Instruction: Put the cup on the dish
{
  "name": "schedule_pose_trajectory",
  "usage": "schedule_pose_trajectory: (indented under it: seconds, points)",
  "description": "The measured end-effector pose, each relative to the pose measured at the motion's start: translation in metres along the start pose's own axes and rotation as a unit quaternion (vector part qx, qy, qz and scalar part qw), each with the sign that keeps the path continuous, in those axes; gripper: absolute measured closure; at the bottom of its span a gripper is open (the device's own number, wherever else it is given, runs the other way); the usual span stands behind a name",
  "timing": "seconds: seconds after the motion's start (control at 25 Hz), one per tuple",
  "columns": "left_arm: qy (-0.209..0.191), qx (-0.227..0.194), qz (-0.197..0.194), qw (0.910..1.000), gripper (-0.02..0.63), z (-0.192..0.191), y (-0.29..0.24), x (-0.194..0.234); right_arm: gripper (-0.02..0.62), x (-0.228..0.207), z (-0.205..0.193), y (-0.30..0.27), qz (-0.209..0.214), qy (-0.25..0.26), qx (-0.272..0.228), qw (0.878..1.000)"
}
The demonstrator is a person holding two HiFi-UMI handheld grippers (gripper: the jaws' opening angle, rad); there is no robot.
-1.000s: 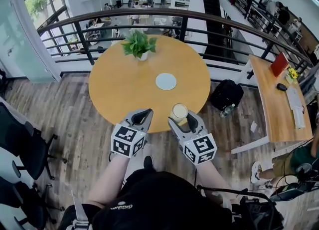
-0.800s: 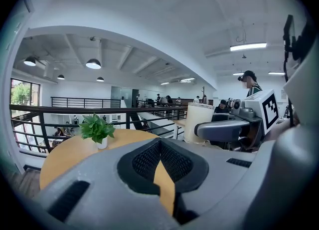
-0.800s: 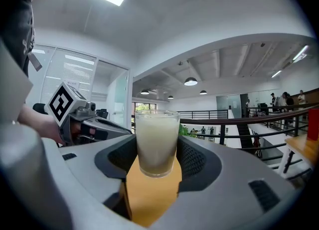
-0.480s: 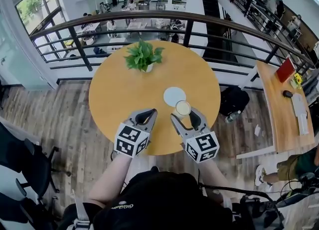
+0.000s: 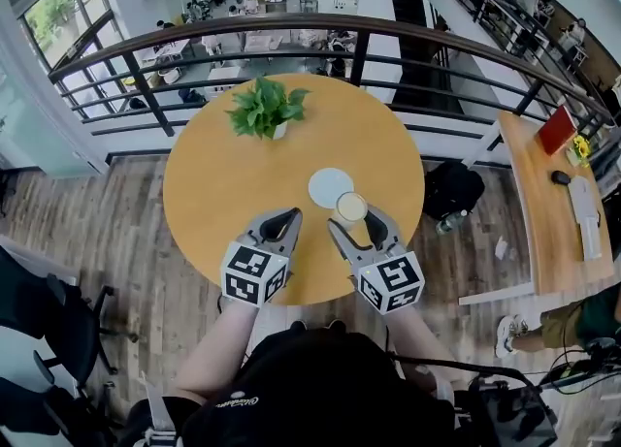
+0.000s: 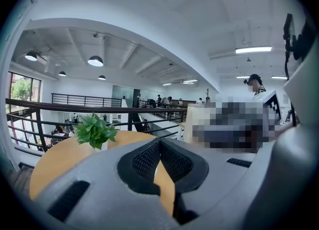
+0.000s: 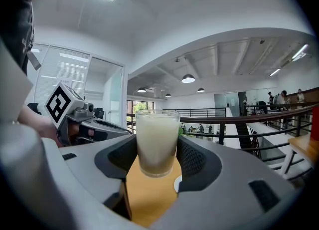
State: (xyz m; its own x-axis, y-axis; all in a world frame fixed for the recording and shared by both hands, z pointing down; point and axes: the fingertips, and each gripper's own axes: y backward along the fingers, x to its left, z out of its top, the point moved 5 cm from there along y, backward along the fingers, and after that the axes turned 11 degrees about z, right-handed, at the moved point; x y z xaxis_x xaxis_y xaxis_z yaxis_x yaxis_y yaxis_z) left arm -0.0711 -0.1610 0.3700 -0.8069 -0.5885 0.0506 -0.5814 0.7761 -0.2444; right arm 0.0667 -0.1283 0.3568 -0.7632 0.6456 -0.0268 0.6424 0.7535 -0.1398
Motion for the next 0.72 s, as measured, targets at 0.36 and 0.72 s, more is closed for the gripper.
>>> schedule_pose_trajectory:
  seconds: [0.36, 0.72]
  points:
    - [-0.003, 0.010, 0.007, 0.9999, 0.601, 0.003, -0.021, -0.018, 0.350, -0.029, 0.002, 0.007, 0.006, 0.003, -0.001, 1.000]
    - [0.008, 0.022, 0.014, 0.9996, 0.601, -0.006, -0.025, -0.010, 0.350, -0.031, -0.007, -0.003, 0.017, -0.004, 0.010, 1.000]
